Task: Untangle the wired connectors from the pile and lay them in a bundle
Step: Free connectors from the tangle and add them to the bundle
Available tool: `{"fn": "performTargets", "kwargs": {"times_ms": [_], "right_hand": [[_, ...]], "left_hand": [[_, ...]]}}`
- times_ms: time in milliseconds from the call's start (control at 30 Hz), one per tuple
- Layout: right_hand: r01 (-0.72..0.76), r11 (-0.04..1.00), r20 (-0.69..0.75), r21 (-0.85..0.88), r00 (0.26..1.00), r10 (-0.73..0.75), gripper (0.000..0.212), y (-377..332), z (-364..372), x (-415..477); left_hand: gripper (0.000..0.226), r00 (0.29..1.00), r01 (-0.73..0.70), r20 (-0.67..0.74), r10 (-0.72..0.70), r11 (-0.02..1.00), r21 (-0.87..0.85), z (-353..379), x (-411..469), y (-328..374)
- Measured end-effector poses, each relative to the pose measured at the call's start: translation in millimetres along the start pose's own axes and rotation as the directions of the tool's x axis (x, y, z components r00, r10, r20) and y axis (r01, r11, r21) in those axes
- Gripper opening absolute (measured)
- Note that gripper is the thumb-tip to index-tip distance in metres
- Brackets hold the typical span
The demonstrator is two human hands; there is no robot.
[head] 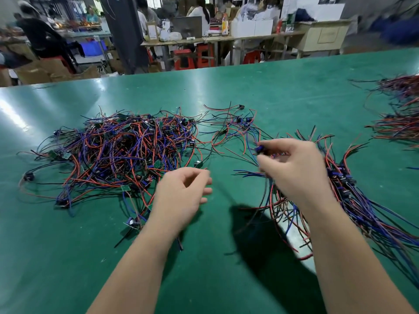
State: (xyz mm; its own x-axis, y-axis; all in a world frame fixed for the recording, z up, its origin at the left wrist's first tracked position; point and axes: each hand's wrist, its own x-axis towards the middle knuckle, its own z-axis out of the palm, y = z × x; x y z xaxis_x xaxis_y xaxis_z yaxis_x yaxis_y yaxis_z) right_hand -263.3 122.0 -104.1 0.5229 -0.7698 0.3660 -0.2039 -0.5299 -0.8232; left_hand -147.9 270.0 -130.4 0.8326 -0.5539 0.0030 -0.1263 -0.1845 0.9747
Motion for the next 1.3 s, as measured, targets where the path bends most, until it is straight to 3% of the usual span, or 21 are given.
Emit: {"fn": "performTargets", "kwargs": {"times_ms": [67,100,167,267,333,533,600,767,900,967,1000,1033,1100,1133,1167,1233,1300], "right_hand": [[-0.007,0.988,-0.186,-0.156,0.982,-0.023,0.026,8.4,-14.1,9.1],[-0.037,0.98,-0.253,-0.197,0.967,-0.015,0.026,13.5,-21.0,13.0],[-0.1,0.966,-0.286,-0.238,0.958,0.029,0.02,26.2,-31.1,19.0],[-0.22,0.889,-0.168,-0.401,0.972,0.165,0.01,44.2,-37.4,22.7],[-0.272,0.84,-0.115,-0.47,0.962,0.247,0.013,49.1,-37.7,24.0],[-0.309,0.797,-0.134,-0.518,0.95,0.281,0.015,46.4,-28.4,21.1],[-0.244,0.805,-0.133,-0.54,0.97,0.205,0.02,40.7,-22.9,17.7],[-0.013,0.893,-0.07,-0.45,0.997,-0.021,0.026,17.9,-0.1,6.1],[0.117,0.917,0.05,-0.38,0.993,-0.106,0.022,9.4,20.5,-6.2],[0.169,0.925,0.068,-0.341,0.986,-0.155,0.019,7.7,26.7,-10.2],[0.194,0.925,0.071,-0.326,0.981,-0.181,0.017,7.2,28.9,-11.6],[0.212,0.926,0.073,-0.312,0.977,-0.199,0.016,6.9,30.7,-12.6],[0.21,0.941,0.065,-0.267,0.978,-0.2,0.016,6.0,32.3,-13.7],[0.183,0.958,0.063,-0.221,0.983,-0.173,0.017,5.1,32.1,-14.1],[0.143,0.977,0.071,-0.157,0.988,-0.134,0.016,4.4,32.3,-14.0],[0.023,1.0,0.155,0.015,0.988,-0.025,0.012,2.9,33.3,-13.1],[-0.178,0.939,0.319,0.293,0.945,0.08,0.014,-3.3,34.9,-15.2]], "left_hand": [[0.011,0.959,-0.186,-0.119,0.257,0.887,0.422,-11.1,2.0,-4.2],[0.014,0.949,-0.19,-0.116,0.292,0.828,0.528,-14.8,1.6,-4.3],[0.023,0.966,-0.121,-0.095,0.24,0.745,0.656,-18.9,2.5,-5.5],[0.032,0.982,0.014,-0.11,0.152,0.523,0.852,-25.0,4.0,-6.3],[0.039,0.981,0.085,-0.156,0.119,0.457,0.886,-30.8,4.9,-6.7],[0.069,0.973,0.211,-0.229,0.014,0.337,0.918,-45.0,9.2,-12.1],[0.063,0.978,0.203,-0.21,-0.006,0.299,0.933,-45.8,12.3,-13.5],[0.029,0.97,0.182,-0.226,0.088,0.357,0.916,-42.9,17.8,-17.2],[0.029,0.972,0.181,-0.215,0.097,0.278,0.943,-37.0,18.4,-19.0],[0.021,0.968,0.146,-0.201,0.15,0.314,0.938,-35.4,18.6,-18.6],[0.018,0.961,0.104,-0.196,0.195,0.4,0.911,-35.1,18.2,-17.7],[0.015,0.948,0.033,-0.202,0.245,0.557,0.83,-34.6,17.5,-15.9],[0.011,0.94,-0.135,-0.228,0.252,0.893,0.43,-30.1,15.9,-8.9],[0.01,0.952,-0.176,-0.222,0.21,0.971,0.161,-27.0,14.5,-3.3],[0.008,0.969,-0.174,-0.192,0.155,0.981,-0.084,-23.6,12.2,2.8],[0.01,0.997,-0.07,-0.057,0.051,0.912,-0.405,-16.8,5.5,10.9],[0.023,0.995,0.071,0.102,-0.023,0.864,-0.498,-11.8,0.5,13.7]]}}
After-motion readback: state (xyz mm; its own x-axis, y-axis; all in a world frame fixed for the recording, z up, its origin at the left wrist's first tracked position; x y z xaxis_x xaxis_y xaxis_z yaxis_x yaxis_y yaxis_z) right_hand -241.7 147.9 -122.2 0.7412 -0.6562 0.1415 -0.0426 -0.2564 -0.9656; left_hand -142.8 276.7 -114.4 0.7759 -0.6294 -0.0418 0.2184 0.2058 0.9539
